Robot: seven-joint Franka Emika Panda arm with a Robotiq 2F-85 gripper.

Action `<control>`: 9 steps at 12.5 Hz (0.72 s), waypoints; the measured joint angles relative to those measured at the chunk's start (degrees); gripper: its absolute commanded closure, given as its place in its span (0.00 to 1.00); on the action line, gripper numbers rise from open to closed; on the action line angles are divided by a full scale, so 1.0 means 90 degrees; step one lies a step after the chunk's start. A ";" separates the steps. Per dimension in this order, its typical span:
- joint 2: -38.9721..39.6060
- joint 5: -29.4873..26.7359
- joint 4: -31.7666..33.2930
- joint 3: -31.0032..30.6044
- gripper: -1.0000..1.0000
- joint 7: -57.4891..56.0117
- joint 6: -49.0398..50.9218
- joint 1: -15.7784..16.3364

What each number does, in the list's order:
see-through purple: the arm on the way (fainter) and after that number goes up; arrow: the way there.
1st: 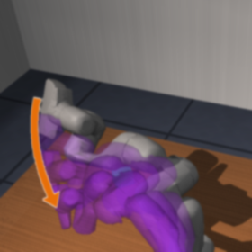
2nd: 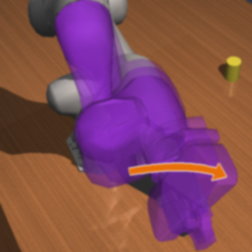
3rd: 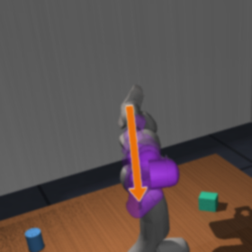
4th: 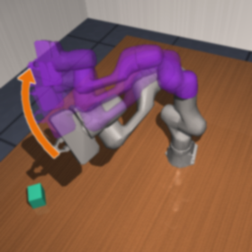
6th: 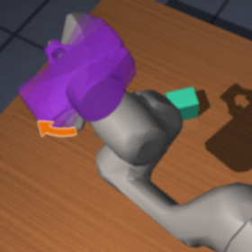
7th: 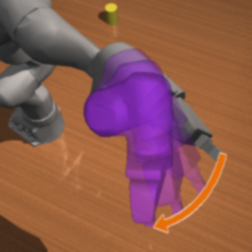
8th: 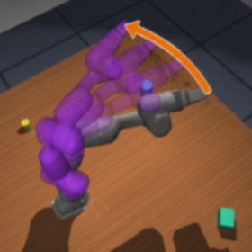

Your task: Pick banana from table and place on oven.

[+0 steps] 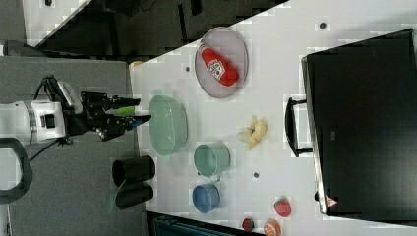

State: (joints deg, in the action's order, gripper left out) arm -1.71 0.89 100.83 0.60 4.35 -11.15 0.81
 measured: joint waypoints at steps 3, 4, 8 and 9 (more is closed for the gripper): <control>-0.1717 -0.0065 0.1399 0.0025 0.00 0.0002 0.1406 -0.0048; -0.2151 0.0004 0.1498 0.0021 0.00 0.0025 0.1500 -0.0076; -0.2570 -0.0011 0.1044 -0.0032 0.00 0.0050 0.1124 -0.0175; -0.2511 0.0063 0.1069 -0.0053 0.00 0.0063 0.1000 -0.0161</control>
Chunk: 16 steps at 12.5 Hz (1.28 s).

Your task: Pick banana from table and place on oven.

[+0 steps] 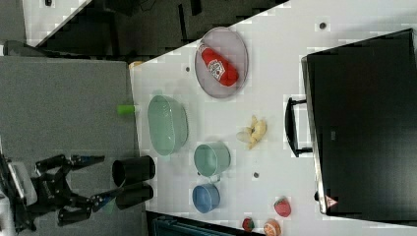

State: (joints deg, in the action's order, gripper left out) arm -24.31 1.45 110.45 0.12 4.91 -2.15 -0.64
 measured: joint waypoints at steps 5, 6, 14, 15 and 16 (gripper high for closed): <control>0.1038 0.0040 0.0982 0.0104 0.00 0.0036 -0.1228 0.0065; 0.1388 0.0081 0.1131 0.0094 0.00 0.0037 -0.1460 0.0050; 0.3003 -0.0060 0.2735 0.0235 0.00 0.0031 -0.4362 -0.0024; 0.3096 0.0021 0.2785 0.0158 0.00 0.0035 -0.4567 -0.0055; 0.3265 0.0050 0.2798 0.0083 0.00 0.0037 -0.4940 -0.0078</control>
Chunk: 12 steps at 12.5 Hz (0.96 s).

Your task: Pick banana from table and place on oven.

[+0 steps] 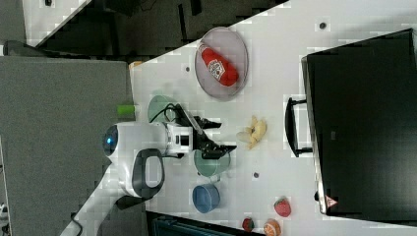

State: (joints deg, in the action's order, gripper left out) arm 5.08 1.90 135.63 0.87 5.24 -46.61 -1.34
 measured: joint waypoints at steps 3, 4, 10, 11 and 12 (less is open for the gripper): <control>0.0567 -0.0295 0.0199 -0.0086 0.00 0.0017 -0.0982 0.0032; 0.0850 -0.0304 0.0199 -0.0148 0.00 0.0016 -0.1060 0.0027; 0.1840 -0.0204 0.0435 -0.0226 0.16 0.0020 -0.1660 0.0129; 0.1893 -0.0288 0.0435 -0.0154 0.29 0.0024 -0.1772 0.0204; 0.1892 -0.0286 0.0435 -0.0117 0.42 0.0025 -0.1759 0.0216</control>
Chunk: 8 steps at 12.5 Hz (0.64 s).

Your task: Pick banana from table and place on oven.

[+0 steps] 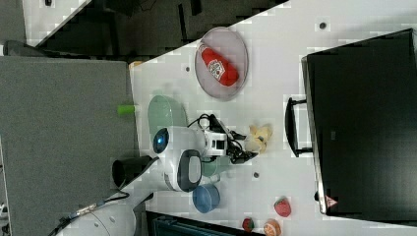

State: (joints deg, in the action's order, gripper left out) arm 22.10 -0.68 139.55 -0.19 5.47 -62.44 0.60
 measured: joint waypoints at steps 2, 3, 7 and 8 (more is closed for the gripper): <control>-0.0025 0.0001 0.0025 -0.0057 0.64 0.0000 -0.0106 -0.0091; -0.0025 -0.0011 -0.0075 -0.0136 0.75 0.0003 -0.0062 -0.0168; -0.0333 -0.0041 -0.0199 -0.0136 0.79 0.0008 -0.0006 -0.0129; -0.0454 -0.0042 -0.0149 -0.0119 0.79 0.0008 0.0044 -0.0107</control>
State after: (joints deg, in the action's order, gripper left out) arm 18.02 -1.05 138.20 -1.26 5.54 -62.05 -0.36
